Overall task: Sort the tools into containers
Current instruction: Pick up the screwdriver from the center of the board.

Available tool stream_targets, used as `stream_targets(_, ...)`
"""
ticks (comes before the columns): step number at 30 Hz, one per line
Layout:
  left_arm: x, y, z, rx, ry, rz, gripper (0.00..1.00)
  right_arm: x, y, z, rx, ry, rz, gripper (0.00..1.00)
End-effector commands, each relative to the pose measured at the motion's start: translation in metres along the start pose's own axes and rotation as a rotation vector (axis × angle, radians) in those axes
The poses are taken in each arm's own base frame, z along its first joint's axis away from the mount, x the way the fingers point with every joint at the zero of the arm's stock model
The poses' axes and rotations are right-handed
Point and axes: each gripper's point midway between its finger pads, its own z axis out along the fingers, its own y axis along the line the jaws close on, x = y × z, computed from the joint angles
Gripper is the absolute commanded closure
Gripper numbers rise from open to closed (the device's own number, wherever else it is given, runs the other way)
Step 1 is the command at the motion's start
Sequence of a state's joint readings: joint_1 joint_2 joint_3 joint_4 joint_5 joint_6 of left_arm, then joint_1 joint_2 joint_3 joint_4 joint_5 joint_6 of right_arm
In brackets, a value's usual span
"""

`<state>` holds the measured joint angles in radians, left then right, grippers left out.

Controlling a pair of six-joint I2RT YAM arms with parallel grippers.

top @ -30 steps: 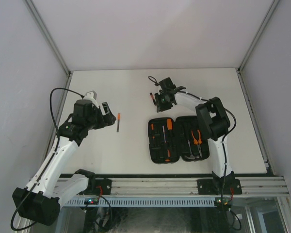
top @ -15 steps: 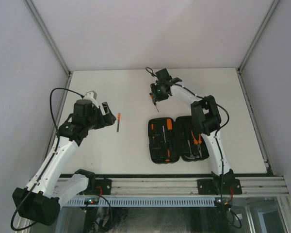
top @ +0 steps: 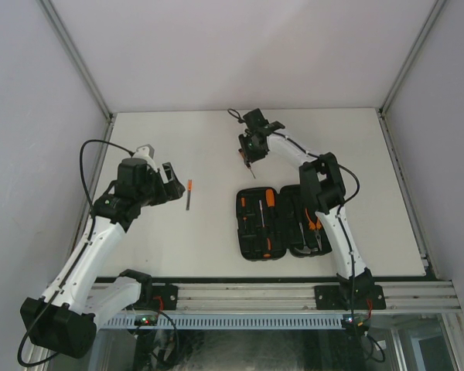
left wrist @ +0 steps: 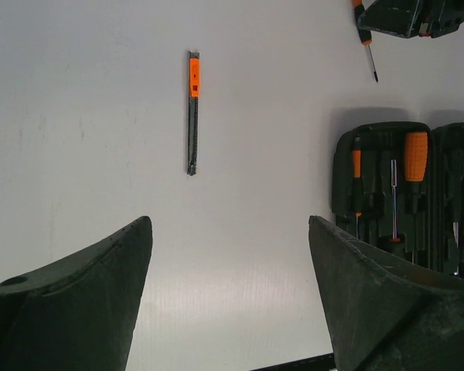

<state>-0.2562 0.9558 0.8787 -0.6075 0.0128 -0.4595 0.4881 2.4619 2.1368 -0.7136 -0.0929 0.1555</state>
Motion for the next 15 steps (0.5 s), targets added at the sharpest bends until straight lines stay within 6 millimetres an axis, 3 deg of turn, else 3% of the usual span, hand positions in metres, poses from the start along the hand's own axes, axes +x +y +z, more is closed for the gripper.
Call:
stream_targets(1,-0.001,-0.001,0.003,0.017,-0.010,-0.002,0.15,0.003,0.000,0.000,0.046,0.022,-0.056,0.73)
stream_targets(11,-0.001,0.000,0.003,0.017,-0.007,-0.003,0.15,0.017,-0.003,0.001,0.087,0.070,-0.094,0.88)
stream_targets(15,-0.001,0.000,0.003,0.015,-0.009,-0.002,0.16,0.005,-0.005,-0.008,0.087,0.035,-0.085,0.96)
